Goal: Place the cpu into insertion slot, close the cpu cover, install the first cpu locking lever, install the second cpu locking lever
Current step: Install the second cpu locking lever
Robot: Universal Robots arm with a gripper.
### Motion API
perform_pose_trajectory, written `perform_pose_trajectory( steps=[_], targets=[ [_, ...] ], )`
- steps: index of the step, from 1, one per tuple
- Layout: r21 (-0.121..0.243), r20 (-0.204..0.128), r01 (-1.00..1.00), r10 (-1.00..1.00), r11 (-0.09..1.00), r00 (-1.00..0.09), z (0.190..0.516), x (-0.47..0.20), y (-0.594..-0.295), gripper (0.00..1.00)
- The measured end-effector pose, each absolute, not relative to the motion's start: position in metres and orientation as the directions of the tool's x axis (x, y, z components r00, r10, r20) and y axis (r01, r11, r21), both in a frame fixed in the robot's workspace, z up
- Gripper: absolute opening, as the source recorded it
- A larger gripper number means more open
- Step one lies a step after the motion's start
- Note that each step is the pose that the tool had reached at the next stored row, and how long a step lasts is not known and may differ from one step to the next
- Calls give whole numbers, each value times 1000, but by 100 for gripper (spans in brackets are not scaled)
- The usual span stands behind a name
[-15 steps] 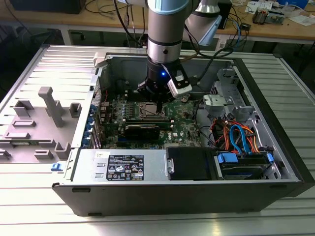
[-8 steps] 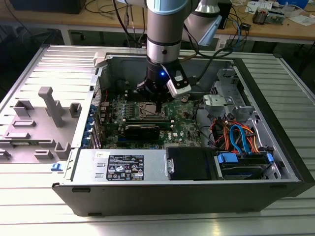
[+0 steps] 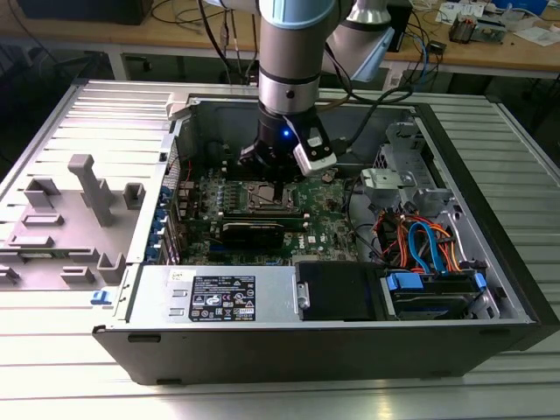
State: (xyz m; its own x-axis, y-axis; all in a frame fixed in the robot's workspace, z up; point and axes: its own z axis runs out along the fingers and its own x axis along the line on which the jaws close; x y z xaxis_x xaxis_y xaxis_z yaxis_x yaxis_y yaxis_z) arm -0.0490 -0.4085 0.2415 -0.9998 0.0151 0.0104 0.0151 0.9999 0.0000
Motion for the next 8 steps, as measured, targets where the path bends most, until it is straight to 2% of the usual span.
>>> perform_pose_trajectory(
  steps=[2,4,7,8],
  targets=[
    [10,16,2,2,1000,-1000,240,-57,-414,11],
    [31,38,-15,-16,999,-999,238,-66,-422,11],
    [39,40,-25,-26,999,-999,234,-68,-424,11],
    [40,51,-26,-28,999,-998,234,-68,-424,11]
  ],
)
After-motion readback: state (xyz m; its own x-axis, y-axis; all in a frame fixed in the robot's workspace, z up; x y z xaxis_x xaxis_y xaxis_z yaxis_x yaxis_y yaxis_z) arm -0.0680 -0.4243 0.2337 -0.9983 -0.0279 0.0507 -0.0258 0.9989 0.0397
